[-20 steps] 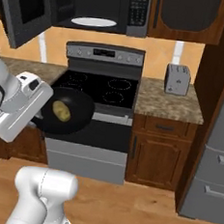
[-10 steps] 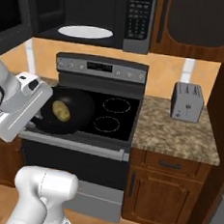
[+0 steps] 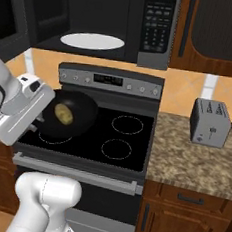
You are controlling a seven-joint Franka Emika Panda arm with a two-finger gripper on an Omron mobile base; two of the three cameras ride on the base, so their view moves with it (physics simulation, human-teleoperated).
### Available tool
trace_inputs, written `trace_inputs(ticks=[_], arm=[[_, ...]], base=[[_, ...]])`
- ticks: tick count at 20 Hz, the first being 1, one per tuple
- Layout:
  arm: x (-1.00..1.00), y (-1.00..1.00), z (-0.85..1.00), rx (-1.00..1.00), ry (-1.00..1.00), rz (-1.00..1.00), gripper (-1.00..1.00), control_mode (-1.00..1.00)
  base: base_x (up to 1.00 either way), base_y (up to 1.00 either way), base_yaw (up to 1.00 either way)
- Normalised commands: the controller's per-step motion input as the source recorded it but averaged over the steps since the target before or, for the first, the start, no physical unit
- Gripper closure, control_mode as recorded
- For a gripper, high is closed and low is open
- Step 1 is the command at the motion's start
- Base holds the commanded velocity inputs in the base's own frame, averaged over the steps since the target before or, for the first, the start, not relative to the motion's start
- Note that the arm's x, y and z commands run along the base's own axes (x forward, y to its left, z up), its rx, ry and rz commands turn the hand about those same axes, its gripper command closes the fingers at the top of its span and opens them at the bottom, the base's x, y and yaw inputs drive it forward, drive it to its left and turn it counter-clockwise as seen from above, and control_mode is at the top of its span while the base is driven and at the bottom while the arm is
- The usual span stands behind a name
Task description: Pick the potato from the sink and place it in the bowl. Then pick the bowl and place it in the microwave. Then close the microwave door and press the start button.
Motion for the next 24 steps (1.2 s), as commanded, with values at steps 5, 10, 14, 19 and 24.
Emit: trace_inputs(ticks=[5,10,14,19,24], arm=[[0.13,0.0,0.08,0.02,-0.02,0.0,1.0,-1.0],[0.83,-0.02,0.74,0.05,-0.1,0.0,1.0,-1.0],[0.75,0.19,1.0,0.0,-0.15,0.0,1.0,-1.0],[1.0,0.31,0.74,0.0,-0.03,0.05,1.0,-1.0],[1.0,0.27,0.14,-0.05,0.0,0.04,1.0,-1.0]], base=[[0.3,0.0,-0.01],[0.0,0.0,0.0],[0.0,0.0,0.0],[0.0,0.0,0.0],[0.0,0.0,0.0]])
